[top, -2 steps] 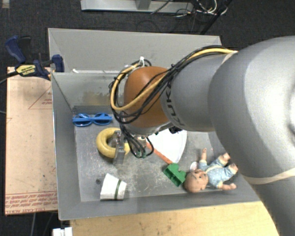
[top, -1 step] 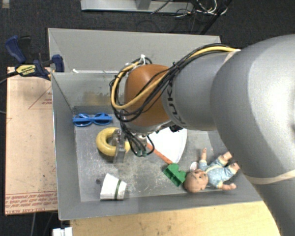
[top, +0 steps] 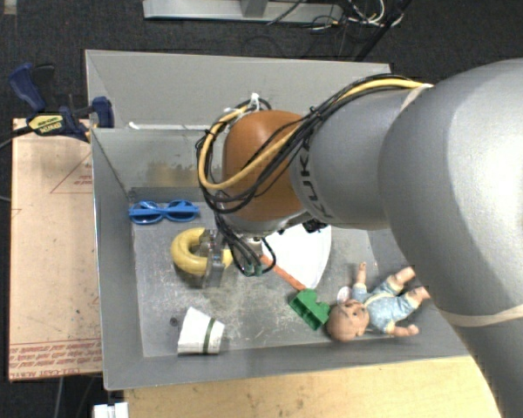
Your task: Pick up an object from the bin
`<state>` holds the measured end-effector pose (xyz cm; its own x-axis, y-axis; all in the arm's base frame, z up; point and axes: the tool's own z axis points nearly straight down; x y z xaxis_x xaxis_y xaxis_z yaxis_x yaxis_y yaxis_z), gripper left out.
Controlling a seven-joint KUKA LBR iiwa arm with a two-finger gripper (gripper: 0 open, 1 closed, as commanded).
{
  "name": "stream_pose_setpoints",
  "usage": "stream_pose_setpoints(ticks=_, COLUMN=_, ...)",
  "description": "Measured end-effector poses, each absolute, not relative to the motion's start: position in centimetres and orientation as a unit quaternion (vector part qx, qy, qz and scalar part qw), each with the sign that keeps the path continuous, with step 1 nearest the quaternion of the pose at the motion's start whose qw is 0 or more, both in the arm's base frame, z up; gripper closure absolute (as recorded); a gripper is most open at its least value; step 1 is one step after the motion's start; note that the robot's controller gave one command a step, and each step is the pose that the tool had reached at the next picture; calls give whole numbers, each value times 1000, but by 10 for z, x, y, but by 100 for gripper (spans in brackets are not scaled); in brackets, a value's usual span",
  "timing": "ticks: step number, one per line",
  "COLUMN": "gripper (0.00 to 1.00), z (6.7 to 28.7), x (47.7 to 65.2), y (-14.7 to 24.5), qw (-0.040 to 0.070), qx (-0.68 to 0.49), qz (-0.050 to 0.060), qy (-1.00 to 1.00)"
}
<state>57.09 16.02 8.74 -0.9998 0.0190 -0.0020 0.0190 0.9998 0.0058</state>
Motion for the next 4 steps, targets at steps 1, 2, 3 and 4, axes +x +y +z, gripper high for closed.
stream_pose_setpoints(ticks=1, gripper=100, z=102, x=571, y=160, qw=2, qx=10, qz=3, qy=1000)
stream_pose_setpoints(ticks=2, gripper=100, z=113, x=572, y=161, qw=3, qx=10, qz=4, qy=1000)
stream_pose_setpoints(ticks=3, gripper=100, z=120, x=572, y=160, qw=3, qx=10, qz=4, qy=1000)
stream_pose_setpoints(ticks=4, gripper=100, z=131, x=571, y=160, qw=2, qx=10, qz=3, qy=1000)
